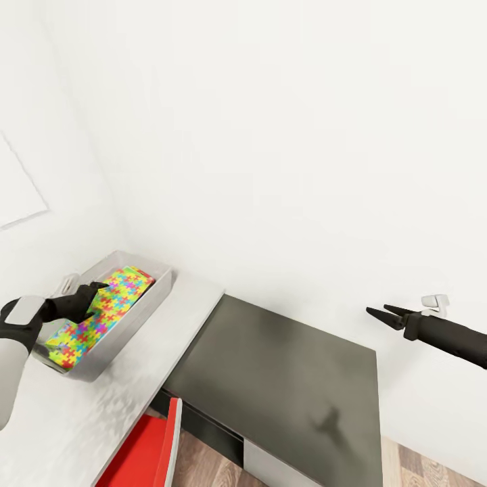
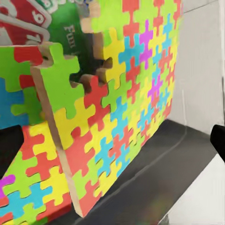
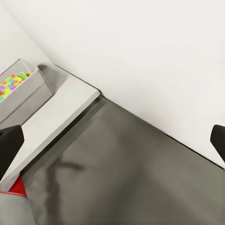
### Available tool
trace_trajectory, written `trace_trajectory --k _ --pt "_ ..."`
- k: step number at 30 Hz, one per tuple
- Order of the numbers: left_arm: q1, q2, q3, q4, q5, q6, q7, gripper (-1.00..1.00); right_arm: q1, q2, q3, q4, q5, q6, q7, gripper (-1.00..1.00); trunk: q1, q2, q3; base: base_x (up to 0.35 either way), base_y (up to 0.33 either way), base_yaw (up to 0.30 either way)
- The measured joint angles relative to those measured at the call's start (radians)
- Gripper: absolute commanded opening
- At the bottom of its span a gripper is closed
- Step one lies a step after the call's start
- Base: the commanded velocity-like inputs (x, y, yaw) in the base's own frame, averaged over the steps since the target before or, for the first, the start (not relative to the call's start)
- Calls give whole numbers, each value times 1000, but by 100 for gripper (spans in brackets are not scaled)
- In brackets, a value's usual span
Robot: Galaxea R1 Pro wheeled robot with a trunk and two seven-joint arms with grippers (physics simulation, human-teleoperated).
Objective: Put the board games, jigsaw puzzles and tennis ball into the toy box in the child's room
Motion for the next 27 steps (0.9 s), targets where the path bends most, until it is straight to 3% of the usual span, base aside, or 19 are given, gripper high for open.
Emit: trace_trajectory --k 4,8,14,17,18,22,24,25,27 --pt "6 -1 2 -96 21 53 4 100 0 0 0 0 0 0 0 100 0 0 0 0 0 0" --pt "26 0 1 -143 92 92 6 100 0 0 0 0 0 0 0 100 0 0 0 0 0 0" --pt "37 0 1 -156 116 135 6 100 2 1 0 0 0 -4 -4 100 0 0 0 0 0 0" --pt "49 -1 -1 -232 120 200 4 100 3 1 -1 0 3 -27 -9 100 0 0 0 0 0 0" --pt "72 -3 0 -293 122 245 0 100 3 2 -2 0 4 -37 -10 100 0 0 0 0 0 0" --pt "132 -6 4 -449 134 309 -5 100 3 2 -2 0 5 -65 -8 100 0 0 0 0 0 0" --pt "146 -6 8 -489 162 322 -6 100 3 3 -2 0 5 -72 -7 100 0 0 0 0 0 0" --pt "175 -4 9 -550 243 337 -5 100 3 2 -2 0 5 -76 -7 100 0 0 0 0 0 0" --pt "201 -3 8 -597 280 343 -1 100 3 2 -1 0 6 -76 -6 100 0 0 0 0 0 0"
